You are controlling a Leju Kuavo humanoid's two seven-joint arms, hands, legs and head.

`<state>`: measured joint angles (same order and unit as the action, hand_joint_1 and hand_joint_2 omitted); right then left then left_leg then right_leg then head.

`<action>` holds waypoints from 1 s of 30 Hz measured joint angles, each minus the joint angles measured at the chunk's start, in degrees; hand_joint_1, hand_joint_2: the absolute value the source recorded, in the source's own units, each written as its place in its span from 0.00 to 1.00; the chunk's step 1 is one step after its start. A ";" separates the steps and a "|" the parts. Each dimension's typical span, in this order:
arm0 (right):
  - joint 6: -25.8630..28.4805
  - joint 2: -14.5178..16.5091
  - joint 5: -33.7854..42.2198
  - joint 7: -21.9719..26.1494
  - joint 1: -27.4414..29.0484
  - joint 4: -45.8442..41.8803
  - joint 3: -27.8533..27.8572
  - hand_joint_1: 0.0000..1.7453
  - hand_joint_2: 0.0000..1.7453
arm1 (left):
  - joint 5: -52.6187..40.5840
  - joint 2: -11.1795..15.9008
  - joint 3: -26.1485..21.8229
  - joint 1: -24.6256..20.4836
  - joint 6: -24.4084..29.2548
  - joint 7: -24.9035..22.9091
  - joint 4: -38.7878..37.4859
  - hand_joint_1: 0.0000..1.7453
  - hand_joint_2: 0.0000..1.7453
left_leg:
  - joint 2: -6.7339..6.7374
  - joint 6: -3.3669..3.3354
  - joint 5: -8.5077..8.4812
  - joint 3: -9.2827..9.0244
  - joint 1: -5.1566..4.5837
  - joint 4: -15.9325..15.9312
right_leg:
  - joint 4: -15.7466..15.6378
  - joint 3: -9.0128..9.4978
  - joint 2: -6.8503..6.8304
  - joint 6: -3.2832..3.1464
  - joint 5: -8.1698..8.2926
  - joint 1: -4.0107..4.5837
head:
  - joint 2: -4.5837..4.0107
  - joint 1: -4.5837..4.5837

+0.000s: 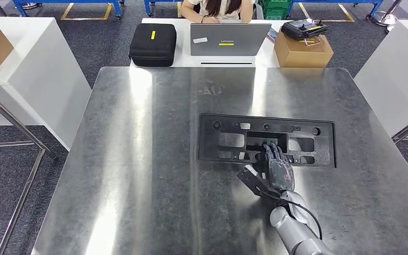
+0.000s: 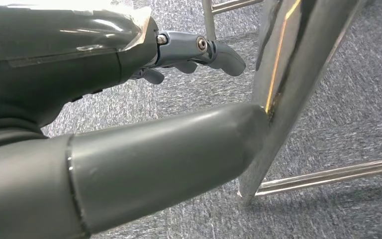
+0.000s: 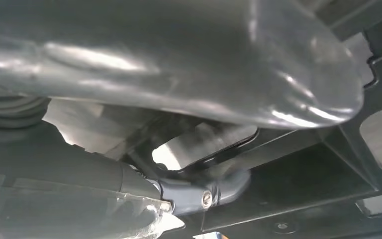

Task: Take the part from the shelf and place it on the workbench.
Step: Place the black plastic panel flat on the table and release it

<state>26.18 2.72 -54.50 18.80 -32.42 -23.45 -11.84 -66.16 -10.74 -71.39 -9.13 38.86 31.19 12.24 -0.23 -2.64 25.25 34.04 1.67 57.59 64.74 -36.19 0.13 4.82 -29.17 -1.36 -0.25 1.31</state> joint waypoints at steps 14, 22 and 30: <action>-12.19 -9.80 3.62 -6.83 -1.79 -22.40 -3.90 0.00 0.00 | 2.70 0.38 0.25 0.71 0.05 0.17 0.00 0.00 0.00 | 0.09 2.50 5.68 6.90 0.02 14.06 | -8.84 4.29 -0.39 -4.11 3.74 0.09 | 0.01 -0.75; -17.83 -17.46 8.67 -6.86 -10.27 -27.01 -7.29 0.00 0.00 | 4.07 1.01 0.23 0.63 0.10 0.93 0.00 0.00 0.00 | 0.07 0.36 0.14 1.23 -0.62 0.96 | -7.31 3.24 -0.23 -1.90 2.57 0.82 | 0.00 -0.34; -23.56 -21.74 10.69 -6.68 -16.55 -27.72 -10.54 0.00 0.00 | 4.93 0.99 -0.02 0.71 0.20 0.88 0.00 0.00 0.00 | -0.31 -0.34 0.07 0.75 -0.19 0.54 | 3.03 -2.80 -0.18 0.40 0.26 -0.41 | 0.00 0.58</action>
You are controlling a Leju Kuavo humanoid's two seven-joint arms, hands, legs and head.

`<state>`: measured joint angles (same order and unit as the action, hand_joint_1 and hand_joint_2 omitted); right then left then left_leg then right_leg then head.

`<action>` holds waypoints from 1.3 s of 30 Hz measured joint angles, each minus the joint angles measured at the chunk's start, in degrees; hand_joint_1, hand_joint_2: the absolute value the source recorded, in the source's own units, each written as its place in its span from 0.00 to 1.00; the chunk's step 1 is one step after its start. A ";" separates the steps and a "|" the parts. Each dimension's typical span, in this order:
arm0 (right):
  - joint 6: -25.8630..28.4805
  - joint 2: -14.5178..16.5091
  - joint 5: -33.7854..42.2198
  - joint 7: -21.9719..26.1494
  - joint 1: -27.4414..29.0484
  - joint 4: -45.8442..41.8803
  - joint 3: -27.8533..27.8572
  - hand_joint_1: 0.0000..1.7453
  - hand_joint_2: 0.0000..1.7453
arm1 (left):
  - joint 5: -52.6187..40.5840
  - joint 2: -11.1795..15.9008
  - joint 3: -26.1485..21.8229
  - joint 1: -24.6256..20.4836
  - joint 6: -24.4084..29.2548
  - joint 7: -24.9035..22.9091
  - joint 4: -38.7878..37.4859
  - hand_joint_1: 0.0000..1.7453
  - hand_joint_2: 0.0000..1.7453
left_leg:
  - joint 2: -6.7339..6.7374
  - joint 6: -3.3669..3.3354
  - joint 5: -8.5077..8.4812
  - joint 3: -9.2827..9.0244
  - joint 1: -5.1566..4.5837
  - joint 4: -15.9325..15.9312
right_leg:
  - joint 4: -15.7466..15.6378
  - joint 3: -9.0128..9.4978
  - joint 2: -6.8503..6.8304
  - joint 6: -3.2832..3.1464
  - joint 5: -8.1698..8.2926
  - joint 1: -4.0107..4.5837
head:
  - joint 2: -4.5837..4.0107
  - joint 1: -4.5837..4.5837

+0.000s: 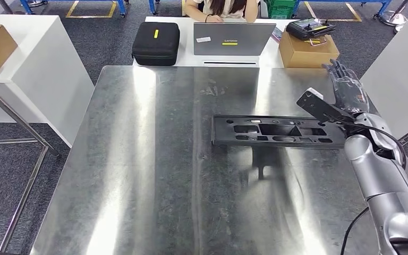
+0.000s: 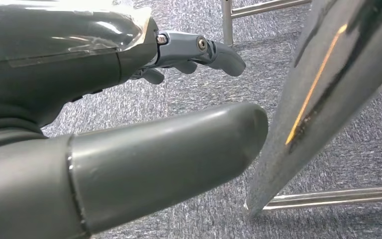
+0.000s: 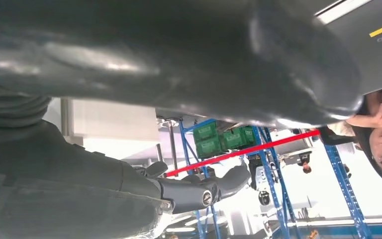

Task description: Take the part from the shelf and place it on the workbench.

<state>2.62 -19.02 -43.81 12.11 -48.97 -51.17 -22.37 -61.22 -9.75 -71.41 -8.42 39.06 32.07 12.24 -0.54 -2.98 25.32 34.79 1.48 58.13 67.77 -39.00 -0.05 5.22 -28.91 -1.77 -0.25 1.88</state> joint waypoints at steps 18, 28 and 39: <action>6.93 -22.45 -5.17 -7.12 -22.44 5.76 -5.03 0.00 0.00 | 3.00 -0.81 -3.01 2.17 0.69 -1.30 -0.22 0.00 0.00 | 0.28 0.17 0.63 2.13 -0.63 3.63 | -10.47 6.01 -0.23 -3.51 2.62 1.08 | -0.01 -0.79; 24.93 -49.24 10.24 -8.39 15.97 2.07 13.36 0.00 0.00 | 3.17 -2.95 -3.48 2.26 0.38 -2.59 -0.43 0.00 0.00 | -1.44 -1.52 0.50 -0.95 -0.32 -0.65 | 2.74 -0.87 0.07 -0.91 -3.79 0.64 | -0.02 1.14; 10.35 -22.89 -14.51 6.91 53.00 -25.78 82.52 0.00 0.00 | 3.61 -3.98 -3.64 2.46 -0.20 -3.51 -0.61 0.00 0.00 | -0.98 1.28 4.43 -0.86 -1.03 2.79 | -11.52 7.00 -2.62 -1.29 2.81 -1.60 | -0.02 1.33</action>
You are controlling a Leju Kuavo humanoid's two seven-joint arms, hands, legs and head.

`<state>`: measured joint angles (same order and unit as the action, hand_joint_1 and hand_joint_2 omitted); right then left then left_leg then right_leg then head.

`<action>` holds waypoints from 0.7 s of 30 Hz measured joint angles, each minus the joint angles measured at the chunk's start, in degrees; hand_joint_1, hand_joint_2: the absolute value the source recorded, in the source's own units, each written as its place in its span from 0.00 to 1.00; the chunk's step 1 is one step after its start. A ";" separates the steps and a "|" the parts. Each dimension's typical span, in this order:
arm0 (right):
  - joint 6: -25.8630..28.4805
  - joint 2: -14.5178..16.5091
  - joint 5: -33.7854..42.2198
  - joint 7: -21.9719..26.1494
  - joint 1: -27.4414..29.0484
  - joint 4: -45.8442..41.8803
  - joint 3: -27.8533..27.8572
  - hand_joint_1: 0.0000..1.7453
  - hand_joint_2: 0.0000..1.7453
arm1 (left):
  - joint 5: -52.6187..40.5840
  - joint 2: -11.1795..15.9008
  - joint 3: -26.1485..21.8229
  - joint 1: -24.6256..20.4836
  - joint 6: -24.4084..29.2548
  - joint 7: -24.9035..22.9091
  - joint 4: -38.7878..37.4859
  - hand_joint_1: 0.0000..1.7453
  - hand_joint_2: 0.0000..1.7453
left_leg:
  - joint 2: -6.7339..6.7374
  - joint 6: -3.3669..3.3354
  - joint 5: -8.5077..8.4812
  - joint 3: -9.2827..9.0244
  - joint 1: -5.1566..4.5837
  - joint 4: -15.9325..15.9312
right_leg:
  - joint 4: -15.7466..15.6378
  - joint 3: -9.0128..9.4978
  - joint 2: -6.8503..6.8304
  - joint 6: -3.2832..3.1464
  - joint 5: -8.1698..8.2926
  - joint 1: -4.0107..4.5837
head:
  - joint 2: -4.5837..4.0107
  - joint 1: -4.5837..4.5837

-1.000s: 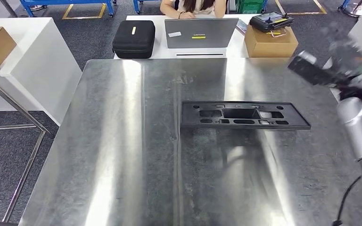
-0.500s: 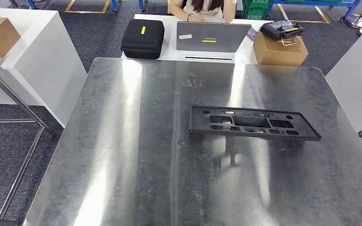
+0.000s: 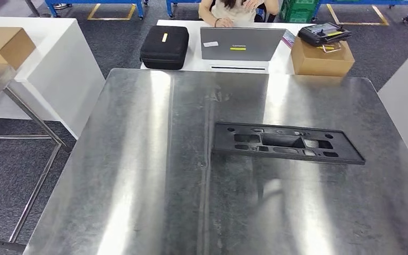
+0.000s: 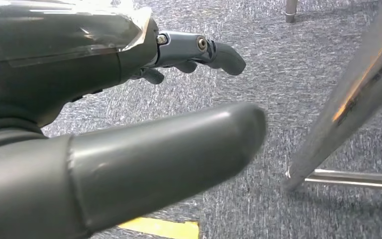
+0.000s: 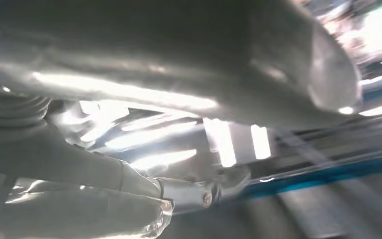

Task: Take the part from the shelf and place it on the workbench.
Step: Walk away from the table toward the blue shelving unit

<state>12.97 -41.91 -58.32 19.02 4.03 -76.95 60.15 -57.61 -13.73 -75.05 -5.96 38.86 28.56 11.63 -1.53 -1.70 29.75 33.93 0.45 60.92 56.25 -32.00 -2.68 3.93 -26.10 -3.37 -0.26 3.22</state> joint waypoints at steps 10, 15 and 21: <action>-1.18 5.36 -1.29 0.91 1.34 -5.45 6.38 0.00 0.00 | 0.09 0.06 0.02 -0.59 -0.20 -0.02 -0.02 0.00 0.00 | 1.19 -1.25 -0.65 -1.90 -0.18 -1.41 | 0.12 0.21 2.74 -0.91 -0.09 1.51 | 0.00 -1.59; 2.33 18.41 -3.84 13.62 0.09 -10.71 14.89 0.00 0.00 | 0.70 -0.27 -0.16 -0.91 -0.46 -2.45 -0.04 0.00 0.00 | 1.21 -2.54 -2.12 -2.85 -0.09 -3.87 | 1.30 -0.36 2.76 0.13 -1.05 2.28 | 0.00 -1.28; 18.67 40.32 -2.06 20.60 -1.45 -8.18 21.76 0.00 0.00 | -0.12 -0.92 -0.21 -0.89 -1.69 -6.37 -0.17 0.00 0.00 | 1.55 -2.76 -2.52 -2.81 -0.12 -4.36 | 13.44 -5.56 2.72 0.66 -6.18 1.81 | 0.00 0.09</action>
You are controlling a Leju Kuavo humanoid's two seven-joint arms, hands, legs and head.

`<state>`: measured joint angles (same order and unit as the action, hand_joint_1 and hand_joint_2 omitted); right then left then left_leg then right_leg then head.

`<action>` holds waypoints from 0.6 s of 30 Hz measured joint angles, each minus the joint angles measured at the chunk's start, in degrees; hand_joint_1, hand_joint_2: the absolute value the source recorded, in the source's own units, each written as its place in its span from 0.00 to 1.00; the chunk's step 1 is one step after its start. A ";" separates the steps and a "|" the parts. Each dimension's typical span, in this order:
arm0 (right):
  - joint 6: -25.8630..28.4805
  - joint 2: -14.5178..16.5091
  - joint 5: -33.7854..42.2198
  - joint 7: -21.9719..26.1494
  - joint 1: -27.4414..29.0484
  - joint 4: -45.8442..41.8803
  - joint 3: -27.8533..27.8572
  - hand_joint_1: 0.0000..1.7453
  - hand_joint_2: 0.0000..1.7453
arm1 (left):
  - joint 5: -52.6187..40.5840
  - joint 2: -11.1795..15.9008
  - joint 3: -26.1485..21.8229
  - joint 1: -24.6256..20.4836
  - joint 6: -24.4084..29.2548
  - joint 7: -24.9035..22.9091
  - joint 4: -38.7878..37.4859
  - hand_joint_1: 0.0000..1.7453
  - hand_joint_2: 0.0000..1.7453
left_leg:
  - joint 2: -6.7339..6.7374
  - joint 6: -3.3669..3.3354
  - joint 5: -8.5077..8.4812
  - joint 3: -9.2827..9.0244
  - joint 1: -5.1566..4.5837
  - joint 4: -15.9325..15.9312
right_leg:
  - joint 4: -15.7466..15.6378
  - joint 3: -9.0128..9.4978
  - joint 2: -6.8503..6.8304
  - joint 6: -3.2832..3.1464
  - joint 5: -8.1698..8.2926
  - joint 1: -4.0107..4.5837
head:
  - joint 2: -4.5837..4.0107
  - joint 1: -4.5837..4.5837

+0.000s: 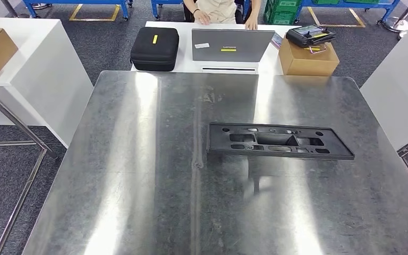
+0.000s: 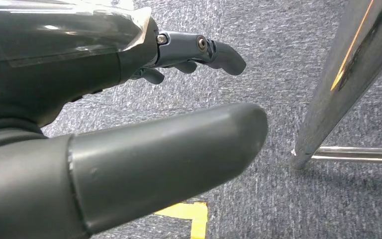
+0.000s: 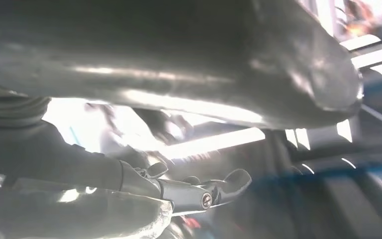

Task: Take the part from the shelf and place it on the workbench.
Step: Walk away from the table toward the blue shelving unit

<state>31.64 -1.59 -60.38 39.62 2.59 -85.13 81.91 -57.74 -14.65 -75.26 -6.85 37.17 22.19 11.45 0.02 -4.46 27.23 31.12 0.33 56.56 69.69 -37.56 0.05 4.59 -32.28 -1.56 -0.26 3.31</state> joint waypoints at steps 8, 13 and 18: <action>6.23 11.61 -11.75 -10.73 -3.59 22.34 4.74 0.00 0.00 | -1.19 -0.42 0.80 -0.29 1.43 -2.67 -0.06 0.00 0.00 | 0.06 2.44 0.91 -0.32 -0.08 0.62 | -14.63 8.04 -0.02 -2.00 5.06 0.27 | 0.00 0.12; 6.24 13.62 -21.22 -22.80 -4.48 30.94 5.19 0.00 0.00 | -1.92 -0.39 0.96 -0.24 1.69 -4.02 -0.07 0.00 0.00 | -0.14 3.48 8.93 6.31 0.35 15.34 | -14.68 8.13 -0.11 -3.61 5.37 -0.04 | 0.00 -0.99; 6.24 13.74 -27.86 -34.77 -5.65 40.56 5.17 0.00 0.00 | -3.72 -0.09 1.88 -0.20 1.00 -5.21 -0.07 0.00 0.00 | -0.10 3.50 2.13 2.18 0.84 5.73 | -14.31 8.36 0.06 -3.29 5.04 0.26 | 0.00 -1.79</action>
<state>37.88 12.15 -88.24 4.85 -3.06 -44.57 87.08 -61.46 -14.74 -73.39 -7.05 38.17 16.98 11.39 -0.08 -0.96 29.37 33.30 1.17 62.29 55.38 -29.20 0.11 1.30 -27.24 -1.30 -0.26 1.52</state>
